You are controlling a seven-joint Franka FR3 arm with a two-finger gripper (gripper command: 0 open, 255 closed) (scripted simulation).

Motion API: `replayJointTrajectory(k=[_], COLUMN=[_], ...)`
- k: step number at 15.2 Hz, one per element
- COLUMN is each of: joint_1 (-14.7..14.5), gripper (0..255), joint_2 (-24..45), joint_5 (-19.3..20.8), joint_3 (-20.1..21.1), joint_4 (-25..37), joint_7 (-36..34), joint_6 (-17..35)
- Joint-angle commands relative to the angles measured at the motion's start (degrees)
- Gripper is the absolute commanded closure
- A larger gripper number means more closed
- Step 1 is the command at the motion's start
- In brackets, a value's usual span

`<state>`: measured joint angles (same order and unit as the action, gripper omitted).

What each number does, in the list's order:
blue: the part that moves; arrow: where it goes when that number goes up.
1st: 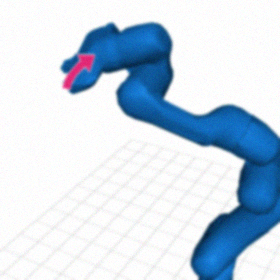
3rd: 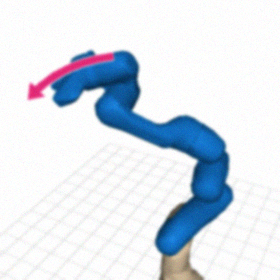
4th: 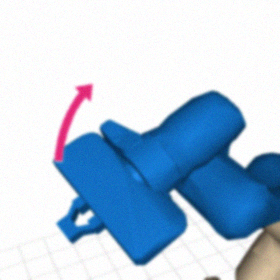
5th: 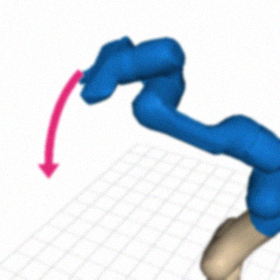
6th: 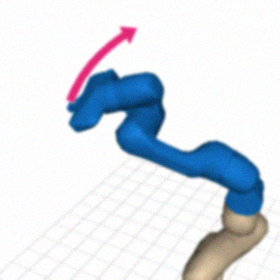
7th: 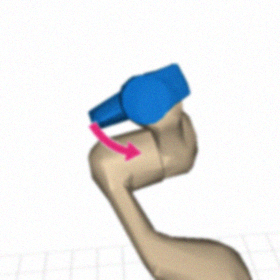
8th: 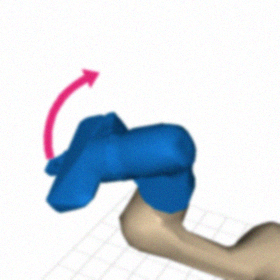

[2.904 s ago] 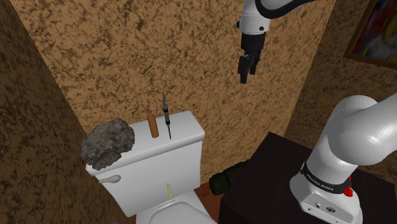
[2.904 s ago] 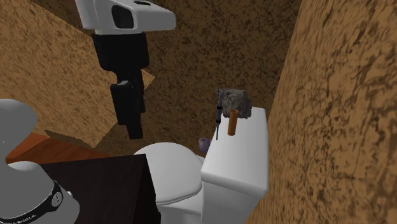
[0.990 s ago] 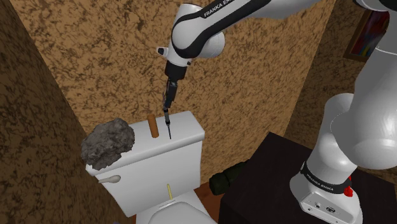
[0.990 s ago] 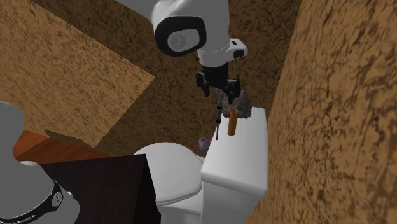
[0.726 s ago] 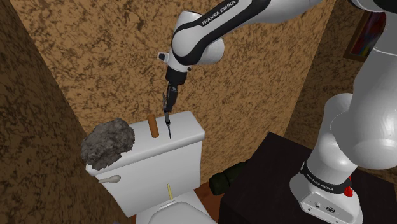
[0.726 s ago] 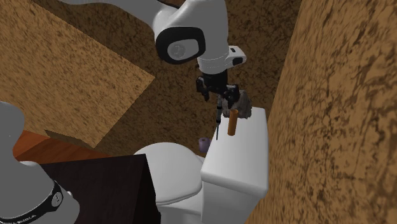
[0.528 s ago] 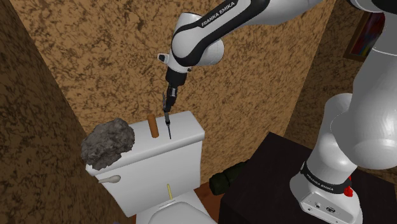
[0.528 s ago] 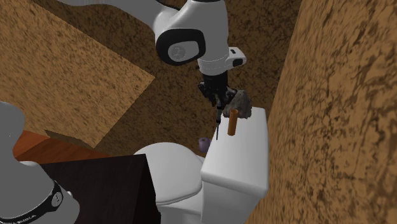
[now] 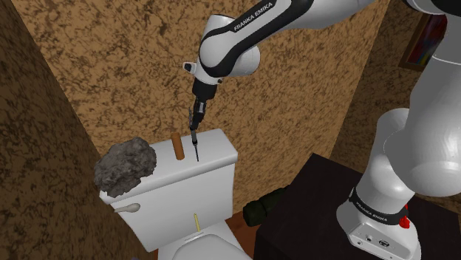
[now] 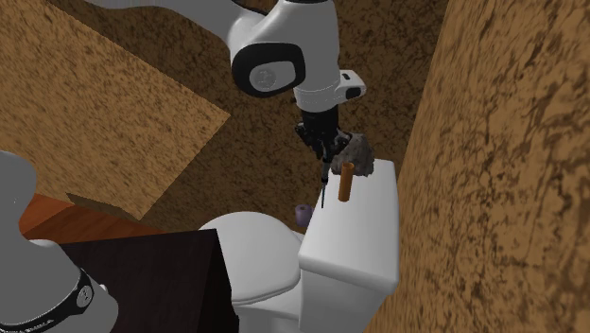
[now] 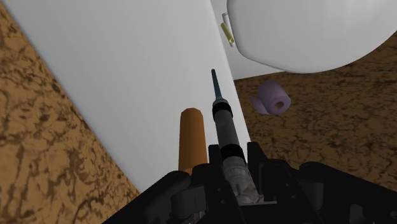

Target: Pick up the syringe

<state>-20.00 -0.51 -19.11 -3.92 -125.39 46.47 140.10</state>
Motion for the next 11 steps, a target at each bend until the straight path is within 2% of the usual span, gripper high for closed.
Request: replayJointTrajectory(k=[1, 11], joint_1=[0.01, 0.31], gripper=[255, 255], joint_2=[-0.38, -3.37], joint_5=[0.31, 2.75], joint_3=[-0.01, -0.15], joint_4=[0.29, 4.70], joint_7=[-0.35, -3.20], joint_6=[-0.67, -7.80])
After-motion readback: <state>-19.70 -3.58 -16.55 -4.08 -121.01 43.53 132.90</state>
